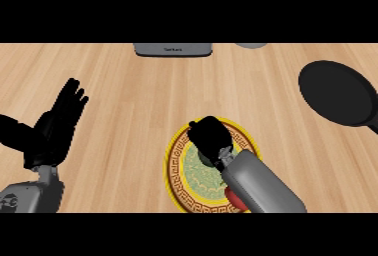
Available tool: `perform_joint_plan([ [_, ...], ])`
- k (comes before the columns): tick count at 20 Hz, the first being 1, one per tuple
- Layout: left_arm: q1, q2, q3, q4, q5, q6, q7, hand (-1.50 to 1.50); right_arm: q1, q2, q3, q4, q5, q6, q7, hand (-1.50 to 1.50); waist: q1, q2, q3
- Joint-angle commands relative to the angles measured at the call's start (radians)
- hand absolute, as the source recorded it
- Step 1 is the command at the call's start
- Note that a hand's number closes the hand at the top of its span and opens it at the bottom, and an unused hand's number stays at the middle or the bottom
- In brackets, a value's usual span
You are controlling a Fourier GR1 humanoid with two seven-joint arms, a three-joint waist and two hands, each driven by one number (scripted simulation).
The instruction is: Pick the squash from the plate and place it in the pan
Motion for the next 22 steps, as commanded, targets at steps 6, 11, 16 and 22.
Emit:
perform_joint_plan([
  [6, 0.01, -0.034, -0.014, -0.018, -0.044, 0.001, -0.003, 0.0, -0.083, 0.023, -0.002, 0.151, -0.052, -0.123, -0.08, 1.5, 0.005, 0.005, 0.002],
  [11, 0.003, -0.003, 0.054, 0.061, -0.008, -0.065, -0.079, 0.0, -0.02, 0.023, -0.021, 0.139, -0.038, -0.198, -0.111, 1.5, 0.001, 0.005, 0.002],
  [16, 0.039, -0.027, 0.031, -0.022, -0.028, -0.007, -0.007, 0.0, 0.24, -0.228, -0.112, -0.127, -0.108, -0.2, -0.245, 1.5, -0.032, -0.004, 0.002],
  [22, 0.052, -0.028, 0.036, -0.034, -0.03, -0.003, -0.008, 0.0, 0.396, -0.504, -0.304, -0.432, -0.227, -0.285, -0.422, 1.5, -0.059, -0.01, 0.002],
])
